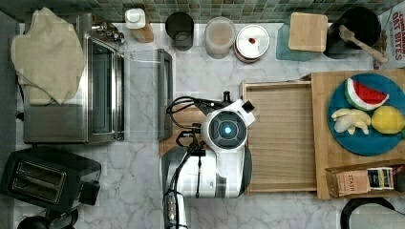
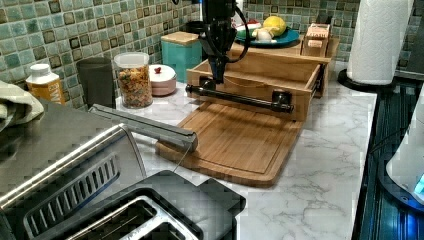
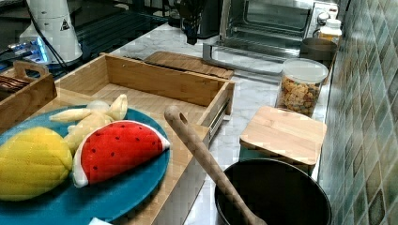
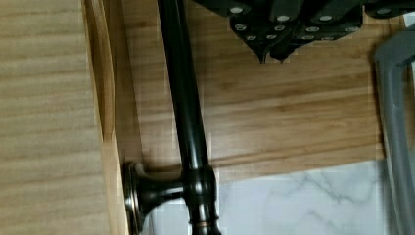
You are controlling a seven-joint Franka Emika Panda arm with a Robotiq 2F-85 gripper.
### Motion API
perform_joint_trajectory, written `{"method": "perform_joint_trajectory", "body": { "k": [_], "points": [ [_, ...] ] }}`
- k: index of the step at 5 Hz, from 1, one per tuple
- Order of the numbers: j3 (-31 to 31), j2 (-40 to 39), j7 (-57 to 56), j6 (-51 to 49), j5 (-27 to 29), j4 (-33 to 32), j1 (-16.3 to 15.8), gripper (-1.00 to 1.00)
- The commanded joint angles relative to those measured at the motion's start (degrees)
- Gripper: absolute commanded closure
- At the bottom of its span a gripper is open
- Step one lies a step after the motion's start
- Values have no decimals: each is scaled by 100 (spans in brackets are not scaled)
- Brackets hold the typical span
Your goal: Close the drawer.
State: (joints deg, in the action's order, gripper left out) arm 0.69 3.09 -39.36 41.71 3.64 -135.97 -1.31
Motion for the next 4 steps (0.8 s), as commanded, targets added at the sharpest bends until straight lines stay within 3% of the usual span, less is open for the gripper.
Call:
{"method": "perform_joint_trajectory", "body": {
  "k": [1, 3, 4],
  "points": [
    [-112, -157, -166, 355, -161, -428, -110, 100],
    [-8, -454, -191, 664, -564, -481, -14, 100],
    [72, -698, -550, 943, -392, -431, 45, 100]
  ]
}}
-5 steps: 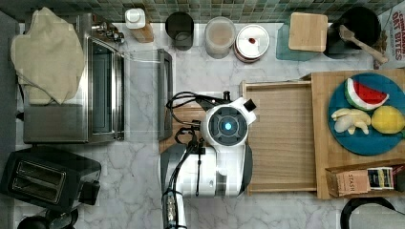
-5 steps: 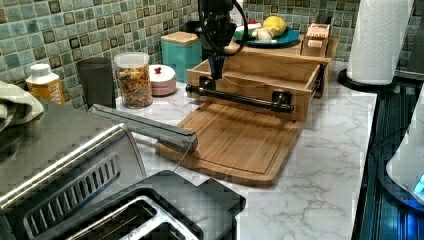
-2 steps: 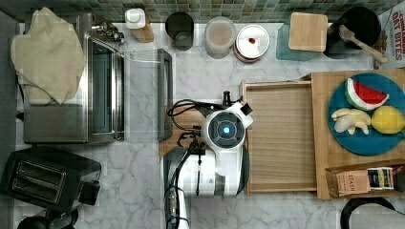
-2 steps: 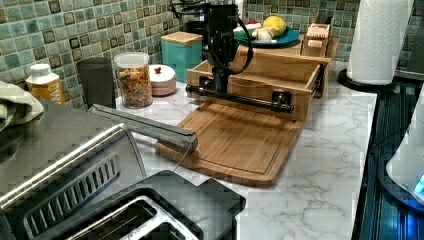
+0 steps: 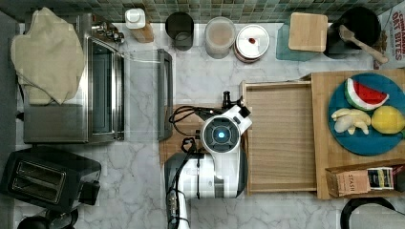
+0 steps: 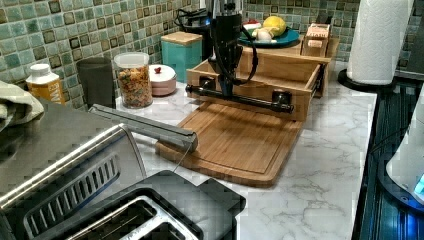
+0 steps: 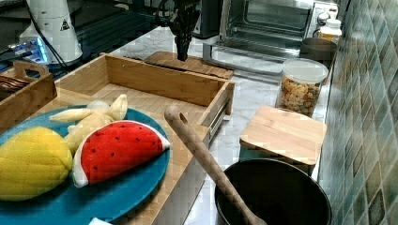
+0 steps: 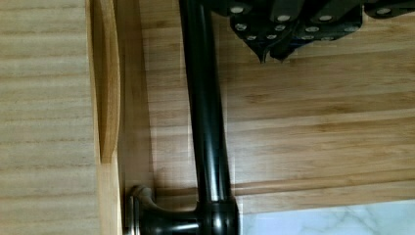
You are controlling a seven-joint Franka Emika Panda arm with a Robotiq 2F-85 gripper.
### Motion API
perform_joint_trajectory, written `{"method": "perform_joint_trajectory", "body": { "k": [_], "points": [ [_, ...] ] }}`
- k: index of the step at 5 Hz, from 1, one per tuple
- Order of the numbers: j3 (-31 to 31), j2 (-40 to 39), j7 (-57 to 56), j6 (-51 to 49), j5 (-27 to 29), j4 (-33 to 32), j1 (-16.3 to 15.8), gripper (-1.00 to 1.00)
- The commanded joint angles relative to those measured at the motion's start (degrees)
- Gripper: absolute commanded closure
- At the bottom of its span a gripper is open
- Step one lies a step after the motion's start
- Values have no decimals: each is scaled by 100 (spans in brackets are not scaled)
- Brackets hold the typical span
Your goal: Close the drawer.
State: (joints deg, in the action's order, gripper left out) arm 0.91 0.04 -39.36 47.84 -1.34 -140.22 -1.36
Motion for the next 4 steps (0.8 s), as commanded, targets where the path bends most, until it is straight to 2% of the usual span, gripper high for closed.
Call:
{"method": "perform_joint_trajectory", "body": {
  "k": [1, 3, 4],
  "points": [
    [56, -616, -932, 495, 358, 97, 147, 100],
    [290, -375, -468, 507, -8, 57, 250, 100],
    [469, -232, -964, 737, -29, -16, 472, 100]
  ]
}}
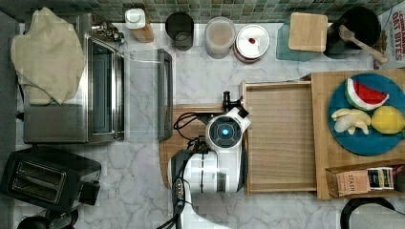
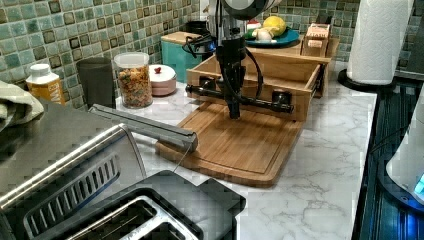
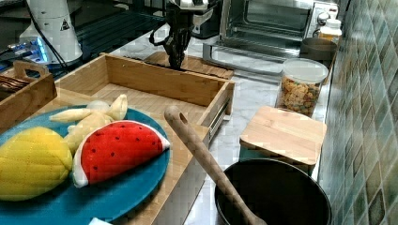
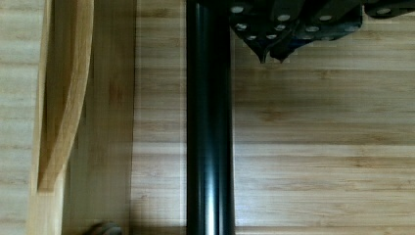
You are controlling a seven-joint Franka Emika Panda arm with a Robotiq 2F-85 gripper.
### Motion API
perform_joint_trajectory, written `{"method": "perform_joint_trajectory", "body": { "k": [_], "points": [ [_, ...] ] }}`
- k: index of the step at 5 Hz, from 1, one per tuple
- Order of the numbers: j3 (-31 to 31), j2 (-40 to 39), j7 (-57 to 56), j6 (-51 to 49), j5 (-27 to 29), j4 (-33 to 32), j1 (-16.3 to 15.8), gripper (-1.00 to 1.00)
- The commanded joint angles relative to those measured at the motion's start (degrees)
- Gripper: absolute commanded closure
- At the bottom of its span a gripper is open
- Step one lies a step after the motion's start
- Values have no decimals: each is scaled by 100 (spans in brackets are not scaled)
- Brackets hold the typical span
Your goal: Close the drawer.
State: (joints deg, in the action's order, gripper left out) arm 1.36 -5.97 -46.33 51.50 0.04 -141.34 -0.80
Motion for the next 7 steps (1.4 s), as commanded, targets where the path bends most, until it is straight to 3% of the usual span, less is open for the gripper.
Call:
{"method": "perform_joint_trajectory", "body": {
  "k": [1, 2, 3, 4, 5, 7],
  "points": [
    [617, 508, -677, 530, -161, 44, 686, 100],
    [837, 624, -831, 745, -154, 2, 917, 100],
    [1135, 496, -1837, 1000, 550, 89, 1328, 100],
    [1720, 112, -2610, 705, 1103, 595, 1343, 100],
    [1869, -172, -2657, 268, 1010, 1138, 1622, 100],
    [2202, -412, -2515, 558, 762, 1378, 1609, 100]
  ]
}}
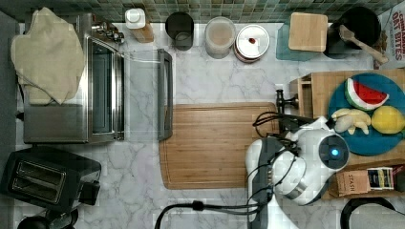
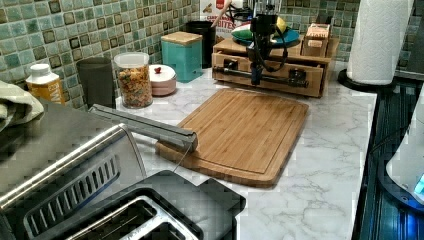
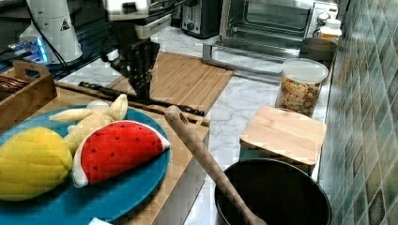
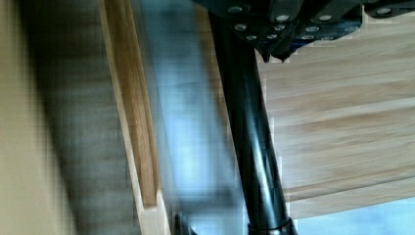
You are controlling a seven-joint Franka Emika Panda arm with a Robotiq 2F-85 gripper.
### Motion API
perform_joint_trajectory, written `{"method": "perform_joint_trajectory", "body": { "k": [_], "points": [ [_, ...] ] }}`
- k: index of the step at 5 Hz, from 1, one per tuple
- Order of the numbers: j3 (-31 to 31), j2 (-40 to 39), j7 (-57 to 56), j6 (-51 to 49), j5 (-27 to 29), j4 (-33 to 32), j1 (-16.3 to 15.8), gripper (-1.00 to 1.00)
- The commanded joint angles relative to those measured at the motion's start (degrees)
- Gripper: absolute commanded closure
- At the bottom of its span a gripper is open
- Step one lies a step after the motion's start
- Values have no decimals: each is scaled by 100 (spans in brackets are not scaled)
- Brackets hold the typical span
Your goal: Close the drawer.
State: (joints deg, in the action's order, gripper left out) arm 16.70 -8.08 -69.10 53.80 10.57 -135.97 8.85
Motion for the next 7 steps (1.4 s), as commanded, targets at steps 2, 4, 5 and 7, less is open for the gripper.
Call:
{"method": "perform_joint_trajectory", "body": {
  "k": [2, 4, 5, 7],
  "points": [
    [759, -108, 27, 666, -530, 645, 499, 100],
    [730, -106, 33, 667, -539, 645, 528, 100],
    [741, -106, 32, 667, -536, 646, 517, 100],
    [746, -107, 30, 666, -534, 645, 513, 100]
  ]
}}
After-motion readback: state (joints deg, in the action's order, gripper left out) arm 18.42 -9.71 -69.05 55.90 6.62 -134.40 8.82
